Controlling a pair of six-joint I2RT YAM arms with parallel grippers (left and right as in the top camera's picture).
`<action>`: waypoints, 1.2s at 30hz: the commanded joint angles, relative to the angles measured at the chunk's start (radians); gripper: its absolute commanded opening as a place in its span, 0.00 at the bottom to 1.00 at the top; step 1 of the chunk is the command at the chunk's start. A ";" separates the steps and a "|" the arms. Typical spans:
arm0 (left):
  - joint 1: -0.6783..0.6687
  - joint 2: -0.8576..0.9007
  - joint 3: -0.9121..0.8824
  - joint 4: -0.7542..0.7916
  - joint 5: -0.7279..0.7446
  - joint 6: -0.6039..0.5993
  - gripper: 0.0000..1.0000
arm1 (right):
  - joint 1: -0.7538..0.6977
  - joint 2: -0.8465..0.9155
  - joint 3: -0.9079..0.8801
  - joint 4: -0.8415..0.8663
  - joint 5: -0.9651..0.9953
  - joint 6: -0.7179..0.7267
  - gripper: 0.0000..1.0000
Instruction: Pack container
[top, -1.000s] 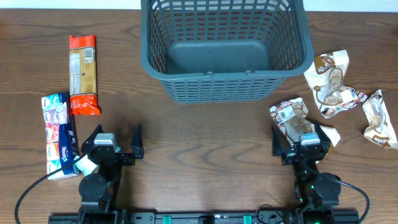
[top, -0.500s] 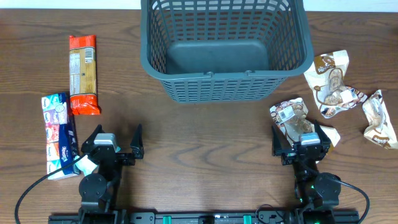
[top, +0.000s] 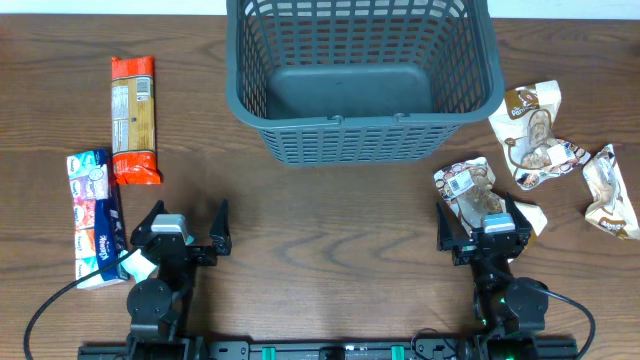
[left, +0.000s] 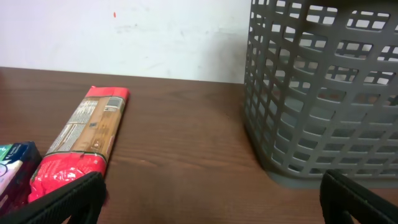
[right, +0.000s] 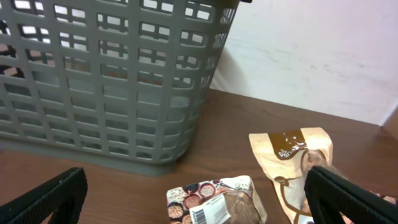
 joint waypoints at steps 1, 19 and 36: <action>-0.004 -0.007 -0.012 -0.044 -0.008 -0.002 0.99 | 0.009 -0.003 -0.004 -0.007 -0.016 0.112 0.99; -0.004 -0.007 -0.012 -0.043 -0.009 -0.002 0.99 | -0.037 0.299 0.899 -0.797 -0.053 0.212 0.99; -0.004 -0.007 -0.011 -0.043 -0.008 -0.002 0.99 | -0.037 0.647 1.380 -1.332 0.151 -0.026 0.99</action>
